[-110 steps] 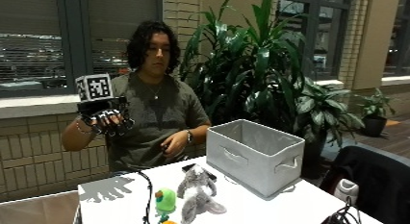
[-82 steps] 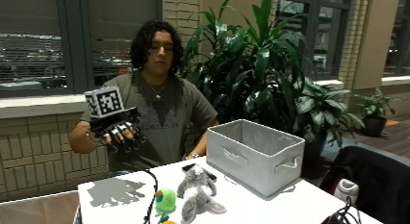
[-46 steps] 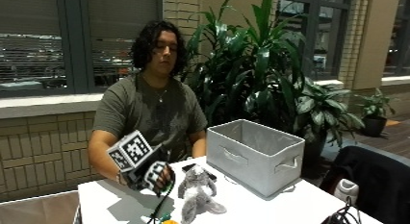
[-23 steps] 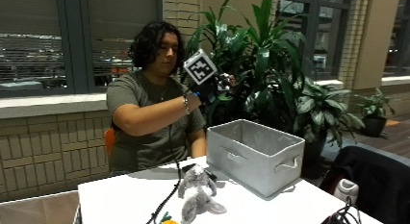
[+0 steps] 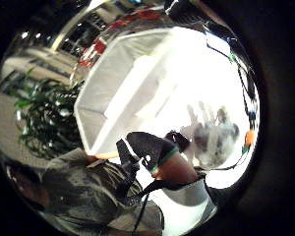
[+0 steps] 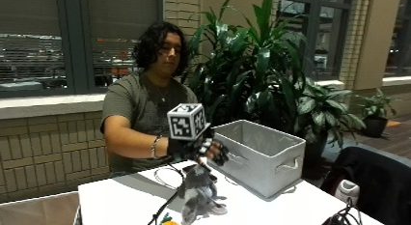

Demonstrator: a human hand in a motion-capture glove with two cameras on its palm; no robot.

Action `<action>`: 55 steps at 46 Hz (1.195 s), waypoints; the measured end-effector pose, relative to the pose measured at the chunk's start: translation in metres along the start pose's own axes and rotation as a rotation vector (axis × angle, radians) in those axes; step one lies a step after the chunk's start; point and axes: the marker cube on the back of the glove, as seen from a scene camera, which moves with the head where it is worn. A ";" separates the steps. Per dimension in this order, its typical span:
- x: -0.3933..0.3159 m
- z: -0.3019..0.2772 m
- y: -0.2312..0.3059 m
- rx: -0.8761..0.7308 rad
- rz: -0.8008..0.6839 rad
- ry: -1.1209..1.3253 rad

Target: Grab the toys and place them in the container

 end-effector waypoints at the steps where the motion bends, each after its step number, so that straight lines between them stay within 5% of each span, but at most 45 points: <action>1: 0.012 0.009 0.004 -0.033 0.026 -0.002; 10: 0.056 0.095 0.022 -0.205 0.154 -0.124; 18: 0.028 0.110 0.017 0.059 0.070 -0.110; 27: -0.035 -0.010 0.015 0.409 -0.072 -0.189; 36: -0.150 -0.151 -0.004 0.628 -0.424 -0.111; 42: -0.201 -0.174 -0.037 0.563 -0.376 -0.196; 51: -0.204 -0.124 -0.081 0.393 -0.380 0.035; 55: -0.199 -0.114 -0.074 0.349 -0.384 -0.095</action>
